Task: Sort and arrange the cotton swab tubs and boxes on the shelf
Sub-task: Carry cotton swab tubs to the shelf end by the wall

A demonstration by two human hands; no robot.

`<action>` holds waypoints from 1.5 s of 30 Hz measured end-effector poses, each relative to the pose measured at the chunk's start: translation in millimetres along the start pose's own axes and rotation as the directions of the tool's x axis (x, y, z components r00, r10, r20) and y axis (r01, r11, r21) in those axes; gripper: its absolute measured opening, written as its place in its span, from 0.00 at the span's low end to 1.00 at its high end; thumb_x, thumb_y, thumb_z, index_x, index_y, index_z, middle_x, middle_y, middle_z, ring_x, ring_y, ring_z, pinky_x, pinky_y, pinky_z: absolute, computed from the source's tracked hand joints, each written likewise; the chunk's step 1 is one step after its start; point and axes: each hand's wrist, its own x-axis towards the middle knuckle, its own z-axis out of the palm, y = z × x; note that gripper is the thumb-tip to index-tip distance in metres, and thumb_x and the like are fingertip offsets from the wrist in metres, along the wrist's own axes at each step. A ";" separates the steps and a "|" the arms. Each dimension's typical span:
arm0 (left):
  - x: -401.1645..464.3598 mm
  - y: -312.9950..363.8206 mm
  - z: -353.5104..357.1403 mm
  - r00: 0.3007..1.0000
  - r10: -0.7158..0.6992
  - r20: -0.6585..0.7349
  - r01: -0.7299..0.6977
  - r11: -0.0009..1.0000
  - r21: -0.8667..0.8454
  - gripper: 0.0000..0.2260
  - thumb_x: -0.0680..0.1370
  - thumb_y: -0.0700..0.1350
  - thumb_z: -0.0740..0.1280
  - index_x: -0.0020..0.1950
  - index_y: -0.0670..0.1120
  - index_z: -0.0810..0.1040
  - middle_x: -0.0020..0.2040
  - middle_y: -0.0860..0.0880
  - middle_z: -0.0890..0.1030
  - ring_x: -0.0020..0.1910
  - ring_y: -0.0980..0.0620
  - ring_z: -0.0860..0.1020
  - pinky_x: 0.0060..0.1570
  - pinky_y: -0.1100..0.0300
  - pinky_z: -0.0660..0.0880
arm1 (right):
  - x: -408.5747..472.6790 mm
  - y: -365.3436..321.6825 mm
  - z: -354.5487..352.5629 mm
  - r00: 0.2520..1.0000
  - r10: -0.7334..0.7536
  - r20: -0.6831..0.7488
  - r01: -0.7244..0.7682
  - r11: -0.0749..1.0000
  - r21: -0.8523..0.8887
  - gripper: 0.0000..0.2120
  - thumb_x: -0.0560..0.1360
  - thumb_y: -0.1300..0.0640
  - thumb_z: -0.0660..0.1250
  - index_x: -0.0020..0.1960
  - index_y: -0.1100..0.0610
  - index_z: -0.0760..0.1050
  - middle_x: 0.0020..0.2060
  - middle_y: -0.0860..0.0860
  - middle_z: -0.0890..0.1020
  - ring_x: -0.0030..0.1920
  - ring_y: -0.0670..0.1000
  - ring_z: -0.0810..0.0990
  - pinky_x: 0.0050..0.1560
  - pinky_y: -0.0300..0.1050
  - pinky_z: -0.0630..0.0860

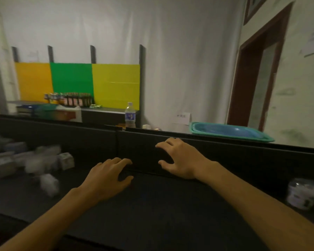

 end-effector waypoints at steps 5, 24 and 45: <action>-55.3 -68.1 -14.9 0.993 -0.116 0.034 0.114 0.992 0.047 0.25 0.77 0.62 0.59 0.71 0.58 0.61 0.66 0.56 0.70 0.62 0.57 0.71 0.57 0.60 0.69 | 45.9 -66.6 23.7 0.995 -0.092 0.023 0.091 0.995 0.030 0.28 0.78 0.46 0.62 0.74 0.48 0.58 0.67 0.52 0.68 0.65 0.52 0.69 0.63 0.49 0.72; -121.1 -297.6 -48.3 0.914 -0.402 0.057 0.384 0.901 0.201 0.23 0.77 0.61 0.59 0.71 0.57 0.62 0.67 0.56 0.70 0.63 0.53 0.72 0.58 0.58 0.71 | 244.5 -204.8 121.0 0.961 -0.254 0.106 0.234 0.958 0.168 0.28 0.76 0.46 0.64 0.73 0.48 0.60 0.63 0.52 0.71 0.61 0.51 0.72 0.59 0.49 0.74; -113.1 -546.7 -60.5 0.876 -0.481 0.023 0.474 0.870 0.139 0.22 0.76 0.56 0.64 0.69 0.56 0.65 0.66 0.54 0.72 0.60 0.55 0.73 0.56 0.58 0.74 | 451.9 -322.1 203.6 0.929 -0.281 0.239 0.204 0.931 0.303 0.24 0.76 0.46 0.65 0.70 0.46 0.65 0.61 0.50 0.72 0.58 0.51 0.73 0.57 0.51 0.74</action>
